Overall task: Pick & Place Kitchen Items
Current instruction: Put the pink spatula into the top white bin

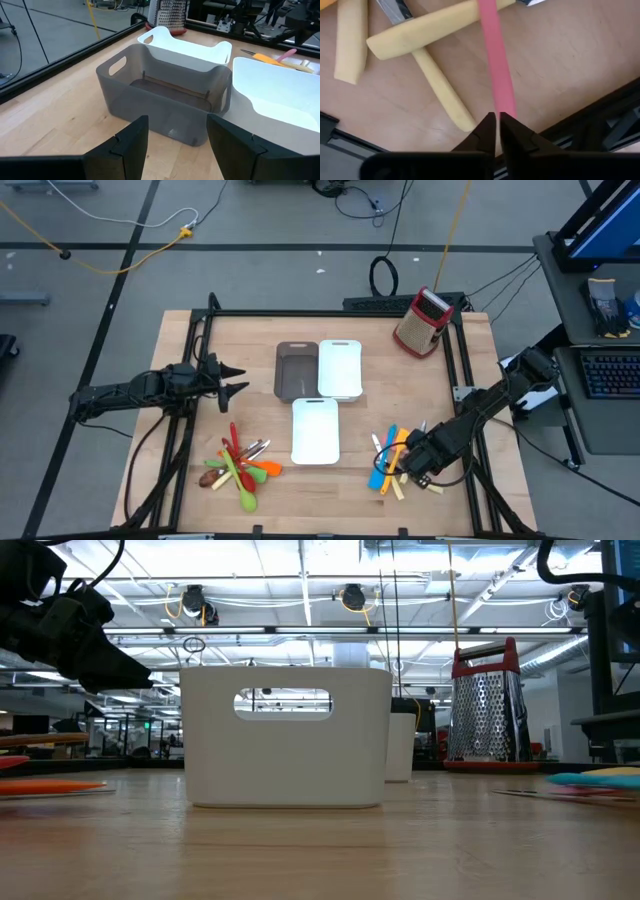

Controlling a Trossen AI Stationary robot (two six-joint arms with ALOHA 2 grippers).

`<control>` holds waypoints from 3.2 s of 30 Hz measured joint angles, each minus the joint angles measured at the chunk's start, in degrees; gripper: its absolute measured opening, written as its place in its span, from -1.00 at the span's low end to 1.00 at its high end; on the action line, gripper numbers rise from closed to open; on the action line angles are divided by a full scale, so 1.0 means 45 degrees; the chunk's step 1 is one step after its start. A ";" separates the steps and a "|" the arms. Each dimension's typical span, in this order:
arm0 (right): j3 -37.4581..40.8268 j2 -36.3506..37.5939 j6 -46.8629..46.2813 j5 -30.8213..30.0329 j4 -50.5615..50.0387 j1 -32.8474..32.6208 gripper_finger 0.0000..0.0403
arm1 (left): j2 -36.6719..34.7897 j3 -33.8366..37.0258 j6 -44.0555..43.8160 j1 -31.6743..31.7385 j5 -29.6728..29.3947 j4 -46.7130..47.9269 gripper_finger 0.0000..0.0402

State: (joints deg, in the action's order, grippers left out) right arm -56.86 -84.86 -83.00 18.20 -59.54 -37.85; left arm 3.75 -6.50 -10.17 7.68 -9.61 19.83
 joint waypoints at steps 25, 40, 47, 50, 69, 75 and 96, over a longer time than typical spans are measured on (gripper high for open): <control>0.1903 0.0000 0.0257 -0.0279 0.2653 0.0243 0.23 | -0.0004 0.0005 -0.0010 0.0000 0.0005 -0.0002 0.03; 0.2419 0.0000 0.0271 0.0353 0.2564 0.0249 -0.47 | 0.0000 0.0005 -0.0068 0.0004 0.0005 -0.0003 0.03; 0.2419 0.0000 0.0281 0.0648 0.2588 0.0253 -0.78 | -0.0002 0.0003 -0.0063 0.0004 0.0005 0.0002 0.03; 0.2419 0.0000 0.0242 0.0885 0.2588 0.0253 -0.78 | 0.0000 0.0005 -0.0063 0.0000 0.0005 0.0002 0.03; 0.0506 0.0000 0.0276 0.1059 -0.1173 0.0253 -0.78 | 0.0000 0.0005 0.0000 0.0000 0.0005 0.0002 0.03; 0.0270 0.0000 0.0276 0.1021 -0.2863 0.0253 -0.78 | 0.0000 0.0001 -0.0005 0.0000 0.0005 0.0001 0.03; -0.1054 0.0079 0.0995 0.0595 -0.6789 0.0274 -0.78 | 0.0000 0.0000 -0.0005 0.0000 0.0000 0.0002 0.03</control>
State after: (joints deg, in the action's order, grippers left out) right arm -61.60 -84.50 -78.52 20.87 -90.10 -36.61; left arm 3.75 -6.50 -10.20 7.68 -9.61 19.84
